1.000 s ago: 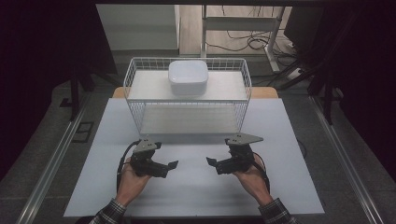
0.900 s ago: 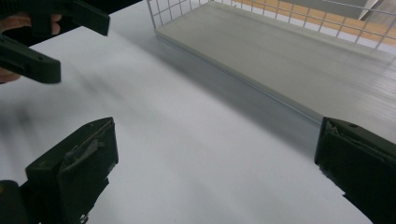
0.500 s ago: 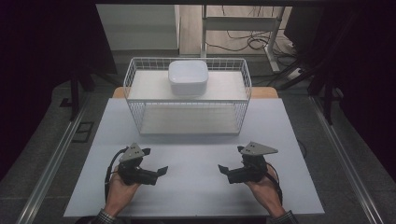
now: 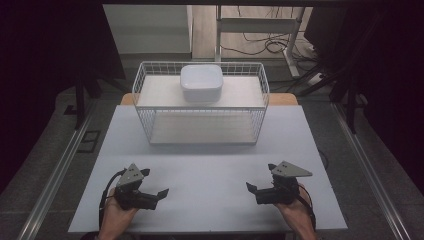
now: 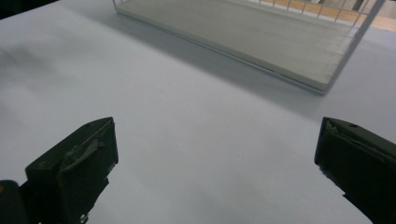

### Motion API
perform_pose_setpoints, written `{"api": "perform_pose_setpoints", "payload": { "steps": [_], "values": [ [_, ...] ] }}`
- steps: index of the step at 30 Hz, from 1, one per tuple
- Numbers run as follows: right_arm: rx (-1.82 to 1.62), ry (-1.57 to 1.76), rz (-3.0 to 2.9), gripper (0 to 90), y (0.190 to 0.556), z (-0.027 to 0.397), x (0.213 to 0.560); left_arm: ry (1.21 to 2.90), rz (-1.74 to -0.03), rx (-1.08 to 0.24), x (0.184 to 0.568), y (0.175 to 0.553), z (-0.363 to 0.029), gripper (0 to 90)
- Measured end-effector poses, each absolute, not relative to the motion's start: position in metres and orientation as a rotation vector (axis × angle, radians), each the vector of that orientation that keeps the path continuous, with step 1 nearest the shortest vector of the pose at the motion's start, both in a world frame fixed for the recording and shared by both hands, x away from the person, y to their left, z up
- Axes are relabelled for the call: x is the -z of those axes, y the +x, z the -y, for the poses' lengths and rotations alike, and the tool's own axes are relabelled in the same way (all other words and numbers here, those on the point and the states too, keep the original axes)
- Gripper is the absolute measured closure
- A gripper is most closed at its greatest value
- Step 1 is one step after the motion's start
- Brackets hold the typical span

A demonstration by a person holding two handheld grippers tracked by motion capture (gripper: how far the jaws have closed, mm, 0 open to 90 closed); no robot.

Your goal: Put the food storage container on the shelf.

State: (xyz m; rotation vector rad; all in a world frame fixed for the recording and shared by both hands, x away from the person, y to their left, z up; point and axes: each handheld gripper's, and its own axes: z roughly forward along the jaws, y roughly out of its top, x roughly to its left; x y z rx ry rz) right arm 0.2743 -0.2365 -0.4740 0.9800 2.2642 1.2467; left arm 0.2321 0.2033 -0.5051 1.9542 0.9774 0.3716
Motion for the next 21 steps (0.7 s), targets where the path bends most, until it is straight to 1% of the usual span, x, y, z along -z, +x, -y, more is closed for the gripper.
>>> {"api": "perform_pose_setpoints", "payload": {
  "steps": [12,21],
  "values": [
    [-1.16,1.037,-2.285,0.0,0.259,0.251,0.49,1.986,-1.048,-0.383,0.521,0.217,-0.219,2.0],
    [-1.05,1.117,-2.358,0.0,0.255,0.259,0.508,2.053,-1.094,-0.304,0.534,0.216,-0.217,2.0]
  ]
}}
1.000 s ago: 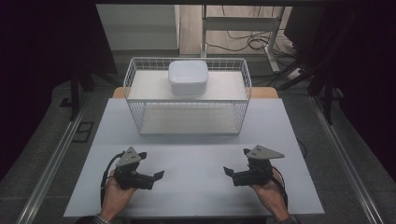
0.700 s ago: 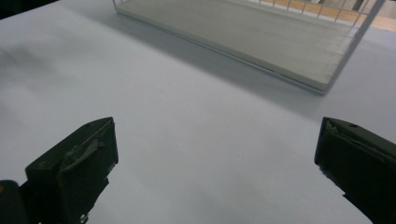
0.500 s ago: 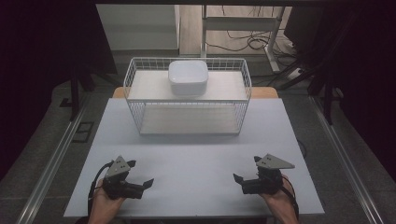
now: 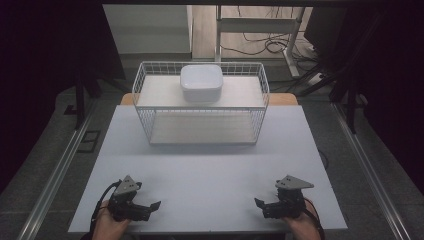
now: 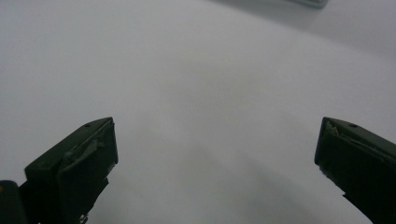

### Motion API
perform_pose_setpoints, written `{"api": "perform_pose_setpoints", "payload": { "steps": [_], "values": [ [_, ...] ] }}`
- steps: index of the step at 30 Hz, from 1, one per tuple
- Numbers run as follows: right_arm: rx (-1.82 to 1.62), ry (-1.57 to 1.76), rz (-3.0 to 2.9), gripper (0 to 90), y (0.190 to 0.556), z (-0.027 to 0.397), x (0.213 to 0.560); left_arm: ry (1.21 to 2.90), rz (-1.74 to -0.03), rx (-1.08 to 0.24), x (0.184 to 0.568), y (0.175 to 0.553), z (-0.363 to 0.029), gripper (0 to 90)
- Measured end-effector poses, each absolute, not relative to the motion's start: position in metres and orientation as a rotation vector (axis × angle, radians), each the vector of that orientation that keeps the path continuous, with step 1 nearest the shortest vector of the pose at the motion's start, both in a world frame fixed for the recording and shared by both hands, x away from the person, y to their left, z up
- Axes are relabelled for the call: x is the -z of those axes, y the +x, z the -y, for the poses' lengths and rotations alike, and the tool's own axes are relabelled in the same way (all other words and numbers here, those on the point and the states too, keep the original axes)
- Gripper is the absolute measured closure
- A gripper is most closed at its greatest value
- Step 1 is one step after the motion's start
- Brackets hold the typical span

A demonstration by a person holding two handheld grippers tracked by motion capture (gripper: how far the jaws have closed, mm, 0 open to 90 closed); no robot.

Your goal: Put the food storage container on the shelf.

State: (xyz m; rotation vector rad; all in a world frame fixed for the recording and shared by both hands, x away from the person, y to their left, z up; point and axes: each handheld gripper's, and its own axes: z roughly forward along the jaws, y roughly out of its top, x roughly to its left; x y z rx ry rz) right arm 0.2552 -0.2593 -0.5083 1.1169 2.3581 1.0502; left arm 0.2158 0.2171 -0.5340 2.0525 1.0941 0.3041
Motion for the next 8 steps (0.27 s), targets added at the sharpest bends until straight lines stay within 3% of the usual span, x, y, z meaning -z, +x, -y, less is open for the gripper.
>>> {"api": "perform_pose_setpoints", "payload": {
  "steps": [8],
  "values": [
    [-0.968,1.138,-2.411,0.0,0.2562,0.2586,0.5162,2.094,-1.132,-0.274,0.5392,0.2187,-0.215,1.2]
  ]
}}
